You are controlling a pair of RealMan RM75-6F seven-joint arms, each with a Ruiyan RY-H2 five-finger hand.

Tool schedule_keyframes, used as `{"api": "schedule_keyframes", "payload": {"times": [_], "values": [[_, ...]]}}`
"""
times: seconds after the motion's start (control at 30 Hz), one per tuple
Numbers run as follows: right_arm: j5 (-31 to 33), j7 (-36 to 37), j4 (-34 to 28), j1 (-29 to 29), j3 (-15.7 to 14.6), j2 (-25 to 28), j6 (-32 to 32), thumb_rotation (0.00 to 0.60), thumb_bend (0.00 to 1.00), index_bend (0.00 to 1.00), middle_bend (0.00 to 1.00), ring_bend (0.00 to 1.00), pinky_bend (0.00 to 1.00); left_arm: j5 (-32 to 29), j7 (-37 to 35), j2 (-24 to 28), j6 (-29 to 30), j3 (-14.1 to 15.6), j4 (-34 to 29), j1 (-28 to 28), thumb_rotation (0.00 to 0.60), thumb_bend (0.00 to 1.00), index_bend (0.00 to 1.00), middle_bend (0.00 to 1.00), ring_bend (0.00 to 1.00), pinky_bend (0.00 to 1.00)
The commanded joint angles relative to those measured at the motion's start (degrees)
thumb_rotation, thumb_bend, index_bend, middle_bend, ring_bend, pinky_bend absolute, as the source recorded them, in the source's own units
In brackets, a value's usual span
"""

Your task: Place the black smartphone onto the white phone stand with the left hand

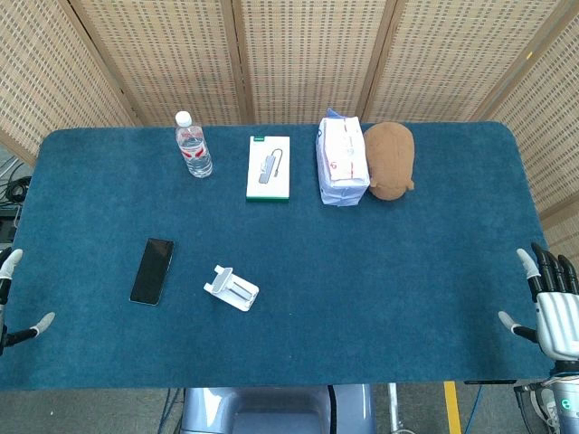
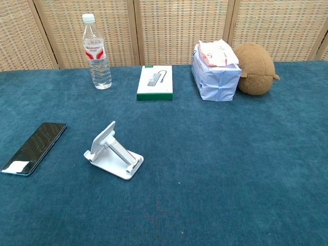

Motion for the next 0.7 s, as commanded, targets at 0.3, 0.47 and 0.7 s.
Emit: {"api": "schedule_keyframes", "payload": {"times": [0.3,0.47,0.7], "values": [[0.7,1.2,-0.3,0.1,0.0,0.7,-1.0,0.600,0.00,0.00,0.00,0.00,0.00,1.3,-4.6,0.8,-6.3,-0.4,-0.1,-3.0,0.600,0.70,0.00,0.00,0.00,0.00],[0.2,0.7,-0.5,0.3,-0.2,0.7,-1.4,0.600,0.00,0.00,0.00,0.00,0.00,-1.8,-14.0,-1.4,-17.2,-3.7,4.9,-9.7,0.600,1.00,0.00,0.00,0.00,0.00],[0.6,0.7,-0.5,0.6,-0.3,0.7,-2.1,0.600,0.00,0.00,0.00,0.00,0.00,-5.8,-33.7,-8.2,-31.7,-8.2,14.4,-17.8,0.600,1.00,0.00,0.00,0.00,0.00]]}}
